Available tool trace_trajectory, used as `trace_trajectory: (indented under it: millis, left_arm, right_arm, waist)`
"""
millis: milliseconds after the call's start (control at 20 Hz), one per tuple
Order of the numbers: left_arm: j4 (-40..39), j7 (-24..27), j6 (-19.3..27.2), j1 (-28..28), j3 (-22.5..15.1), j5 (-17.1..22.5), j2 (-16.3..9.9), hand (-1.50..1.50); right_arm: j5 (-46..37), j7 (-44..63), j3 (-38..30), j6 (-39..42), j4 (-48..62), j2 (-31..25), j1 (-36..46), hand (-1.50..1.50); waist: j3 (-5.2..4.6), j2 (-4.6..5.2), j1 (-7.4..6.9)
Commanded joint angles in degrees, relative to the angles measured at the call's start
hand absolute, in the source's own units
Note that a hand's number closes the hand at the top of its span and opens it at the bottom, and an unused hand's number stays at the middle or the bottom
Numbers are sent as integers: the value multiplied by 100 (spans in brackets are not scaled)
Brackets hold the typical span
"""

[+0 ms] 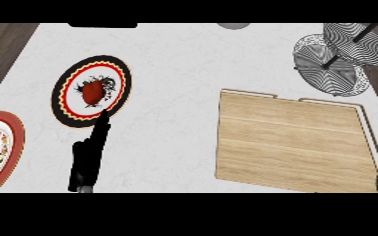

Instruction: Pick the squash from the tray and place it in the tiered basket

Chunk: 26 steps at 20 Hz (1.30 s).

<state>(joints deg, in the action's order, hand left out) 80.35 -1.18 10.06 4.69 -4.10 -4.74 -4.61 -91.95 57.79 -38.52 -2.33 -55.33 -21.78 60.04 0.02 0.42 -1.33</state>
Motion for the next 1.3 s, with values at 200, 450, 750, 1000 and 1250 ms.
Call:
trace_trajectory:
  millis: [200,450,750,1000,1250]
  left_arm:
    - [106,-122,-184,-143,170,137,-160,0]
    - [238,-222,-78,19,7,16,-48,0]
    - [78,-117,-89,-39,65,46,-21,0]
    - [308,-288,-110,-36,7,20,-35,0]
    - [-144,120,49,-2,84,-32,100,0]
  right_arm:
    - [220,114,-217,-1514,1712,-367,-52,150]
    - [1256,-375,-952,-2781,1359,-30,-285,-150]
    - [2256,-1594,-1250,-3730,1497,-128,-195,-150]
    - [2709,-2024,-1268,-4497,1441,-157,49,-150]
    - [2092,-1690,-1159,-5322,528,-139,-334,-150]
  waist:
    - [3,10,-30]
    - [17,24,-68]
    - [11,14,-30]
    - [8,4,-38]
    - [-11,-60,159]
